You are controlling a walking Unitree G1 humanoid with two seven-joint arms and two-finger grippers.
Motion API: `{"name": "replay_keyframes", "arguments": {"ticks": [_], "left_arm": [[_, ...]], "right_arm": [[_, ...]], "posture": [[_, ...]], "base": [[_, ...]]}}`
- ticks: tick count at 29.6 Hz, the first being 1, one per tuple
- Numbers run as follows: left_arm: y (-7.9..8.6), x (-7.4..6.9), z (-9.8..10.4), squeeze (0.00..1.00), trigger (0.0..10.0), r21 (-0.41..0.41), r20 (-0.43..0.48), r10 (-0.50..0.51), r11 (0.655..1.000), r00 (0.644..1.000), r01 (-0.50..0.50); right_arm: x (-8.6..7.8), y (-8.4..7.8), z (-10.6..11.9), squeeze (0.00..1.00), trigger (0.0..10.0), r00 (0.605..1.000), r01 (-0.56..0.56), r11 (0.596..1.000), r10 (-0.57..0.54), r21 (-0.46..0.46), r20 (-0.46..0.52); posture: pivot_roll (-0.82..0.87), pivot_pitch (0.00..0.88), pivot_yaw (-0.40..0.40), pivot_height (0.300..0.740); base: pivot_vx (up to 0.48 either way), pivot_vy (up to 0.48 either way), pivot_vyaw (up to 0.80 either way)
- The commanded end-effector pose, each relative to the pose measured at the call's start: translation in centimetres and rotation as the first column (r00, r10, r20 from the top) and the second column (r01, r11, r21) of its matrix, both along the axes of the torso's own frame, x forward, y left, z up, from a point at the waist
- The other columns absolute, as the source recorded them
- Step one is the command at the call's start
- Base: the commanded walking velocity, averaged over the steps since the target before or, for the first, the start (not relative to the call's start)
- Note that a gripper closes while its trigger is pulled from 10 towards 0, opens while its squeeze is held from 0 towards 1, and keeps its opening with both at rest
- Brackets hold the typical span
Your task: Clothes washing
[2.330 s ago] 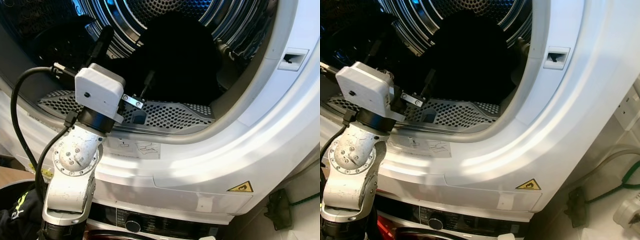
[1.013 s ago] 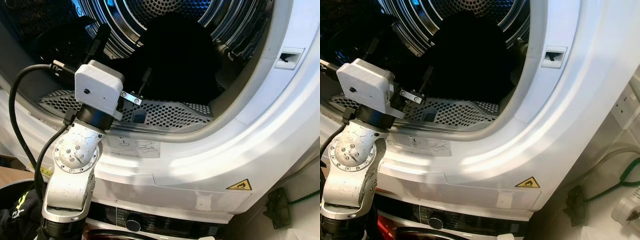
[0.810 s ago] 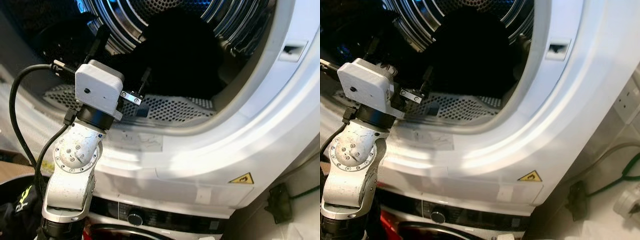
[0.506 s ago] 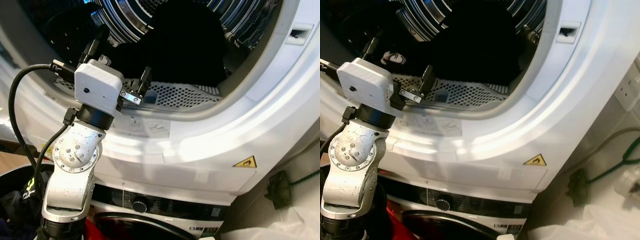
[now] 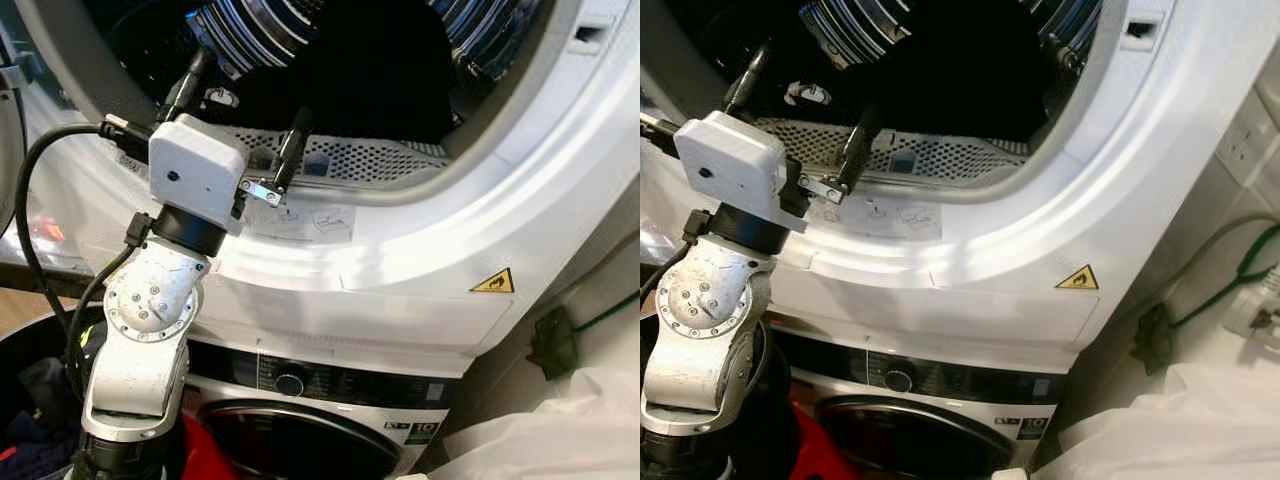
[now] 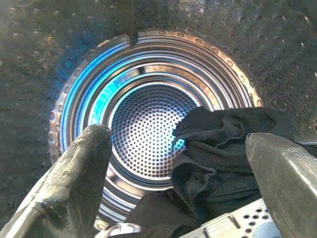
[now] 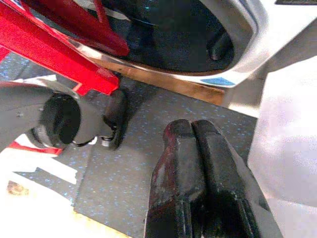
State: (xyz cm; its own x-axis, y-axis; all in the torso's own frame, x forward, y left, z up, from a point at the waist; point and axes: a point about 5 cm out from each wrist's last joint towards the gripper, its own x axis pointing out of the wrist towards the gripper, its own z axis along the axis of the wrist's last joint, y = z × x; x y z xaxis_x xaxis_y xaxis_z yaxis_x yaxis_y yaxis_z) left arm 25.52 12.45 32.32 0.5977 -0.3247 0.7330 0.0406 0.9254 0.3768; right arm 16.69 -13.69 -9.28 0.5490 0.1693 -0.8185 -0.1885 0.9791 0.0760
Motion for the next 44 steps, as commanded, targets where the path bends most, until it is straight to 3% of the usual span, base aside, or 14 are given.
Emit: {"name": "replay_keyframes", "arguments": {"ticks": [1,19,29,30,33,36,42,44], "left_arm": [[-0.1,-0.2,0.5,0.0,10.0,-0.003,0.02,-0.008,1.0,1.0,0.008],[-0.2,-0.3,0.4,0.0,10.0,-0.003,0.013,-0.011,1.0,1.0,0.011],[1.3,0.4,-1.4,0.0,10.0,-0.036,-0.07,0.061,0.997,0.996,-0.063],[1.7,0.5,-2.2,0.0,10.0,0.001,-0.089,0.097,0.995,0.991,-0.097],[3.2,0.2,-3.8,0.0,10.0,-0.014,-0.145,0.205,0.978,0.968,-0.209],[4.1,-0.1,-4.7,0.0,10.0,-0.022,-0.185,0.246,0.967,0.952,-0.254],[5.3,-0.6,-8.8,0.0,10.0,-0.01,-0.34,0.226,0.97,0.913,-0.243],[5.1,-1.0,-10.5,0.0,10.0,0.061,-0.371,0.238,0.971,0.897,-0.233]], "right_arm": [[-0.3,0.4,-0.2,0.0,10.0,1.0,0.001,1.0,0.0,0.009,-0.013],[-0.4,0.1,-0.2,0.0,10.0,1.0,-0.004,1.0,0.004,0.003,-0.019],[-0.5,0.0,-0.2,0.0,10.0,1.0,-0.005,1.0,0.005,0.0,-0.021],[-0.5,0.0,-0.2,0.0,10.0,1.0,-0.006,1.0,0.006,-0.001,-0.021],[-0.5,0.1,-0.2,0.0,10.0,1.0,-0.004,1.0,0.004,0.0,-0.021],[-0.6,0.1,-0.3,0.0,10.0,1.0,0.0,1.0,0.0,0.0,-0.022],[-0.7,0.3,-0.3,0.0,10.0,1.0,-0.016,1.0,0.016,0.0,-0.025],[-0.7,0.4,-0.3,0.0,10.0,1.0,-0.018,1.0,0.018,0.001,-0.025]], "posture": [[0.22,0.0,-0.007,0.74],[0.22,0.0,-0.01,0.74],[0.22,0.0,-0.011,0.74],[0.22,0.0,-0.006,0.74],[0.21,0.0,0.003,0.74],[0.21,0.0,0.004,0.74],[0.23,0.0,0.006,0.74],[0.23,0.0,0.008,0.74]], "base": [[-0.326,0.0,0.0],[-0.297,0.0,0.0],[0.0,0.0,0.0],[0.0,0.0,0.0],[0.0,0.0,0.0],[0.0,0.0,0.0],[0.0,0.0,0.0],[0.0,0.0,0.0]]}}
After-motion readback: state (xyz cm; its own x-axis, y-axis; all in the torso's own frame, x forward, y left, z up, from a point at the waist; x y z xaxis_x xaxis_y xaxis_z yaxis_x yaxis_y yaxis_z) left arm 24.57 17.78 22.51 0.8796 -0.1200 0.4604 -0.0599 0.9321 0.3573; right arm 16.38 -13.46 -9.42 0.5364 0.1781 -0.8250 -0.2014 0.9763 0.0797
